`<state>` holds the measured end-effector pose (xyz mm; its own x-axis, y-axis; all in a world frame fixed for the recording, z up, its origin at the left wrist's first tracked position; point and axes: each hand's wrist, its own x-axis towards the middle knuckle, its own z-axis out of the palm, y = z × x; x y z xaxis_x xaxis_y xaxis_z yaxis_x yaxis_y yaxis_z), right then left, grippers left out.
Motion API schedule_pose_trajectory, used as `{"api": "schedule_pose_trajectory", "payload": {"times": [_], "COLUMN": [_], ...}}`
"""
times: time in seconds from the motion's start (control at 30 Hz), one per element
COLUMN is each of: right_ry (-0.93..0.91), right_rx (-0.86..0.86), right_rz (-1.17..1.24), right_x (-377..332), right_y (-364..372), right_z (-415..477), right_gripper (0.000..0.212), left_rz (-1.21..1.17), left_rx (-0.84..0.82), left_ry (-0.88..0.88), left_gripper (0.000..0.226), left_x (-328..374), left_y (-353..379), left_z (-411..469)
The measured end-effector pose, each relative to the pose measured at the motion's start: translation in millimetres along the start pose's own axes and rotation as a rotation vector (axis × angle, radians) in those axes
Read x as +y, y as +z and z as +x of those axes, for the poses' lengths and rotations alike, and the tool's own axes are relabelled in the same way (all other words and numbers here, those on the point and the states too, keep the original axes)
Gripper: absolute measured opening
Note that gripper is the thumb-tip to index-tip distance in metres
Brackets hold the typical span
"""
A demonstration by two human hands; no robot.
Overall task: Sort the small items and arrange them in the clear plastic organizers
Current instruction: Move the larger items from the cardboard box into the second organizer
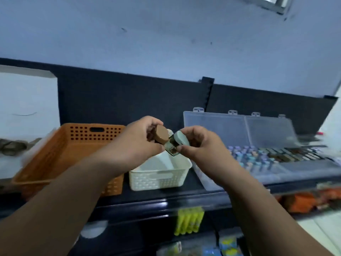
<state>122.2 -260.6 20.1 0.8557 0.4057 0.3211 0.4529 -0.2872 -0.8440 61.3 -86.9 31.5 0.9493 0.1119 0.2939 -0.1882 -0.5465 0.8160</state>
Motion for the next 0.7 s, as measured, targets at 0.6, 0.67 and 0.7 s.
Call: {"api": "schedule_pose_trajectory", "payload": {"times": [0.6,0.67,0.7], "right_ry": [0.253,0.273,0.285], "right_rx": [0.502,0.56,0.581], "right_rz": [-0.03,-0.046,-0.058], "right_x": [125.4,141.8,149.4], "right_y": [-253.1,-271.3,-280.9], "right_z": [-164.2,-168.6,-168.8], "right_gripper": [0.024,0.023,0.022], "left_rz": [-0.106,-0.116,-0.121], "left_rx": [-0.321,-0.375,-0.394], "left_ry": [0.168,0.178,0.181], "left_gripper": [0.038,0.036,0.035], "left_x": [134.7,140.8,143.3], "left_y": [292.9,321.5,335.2], "left_z": [26.6,38.1,45.1]}}
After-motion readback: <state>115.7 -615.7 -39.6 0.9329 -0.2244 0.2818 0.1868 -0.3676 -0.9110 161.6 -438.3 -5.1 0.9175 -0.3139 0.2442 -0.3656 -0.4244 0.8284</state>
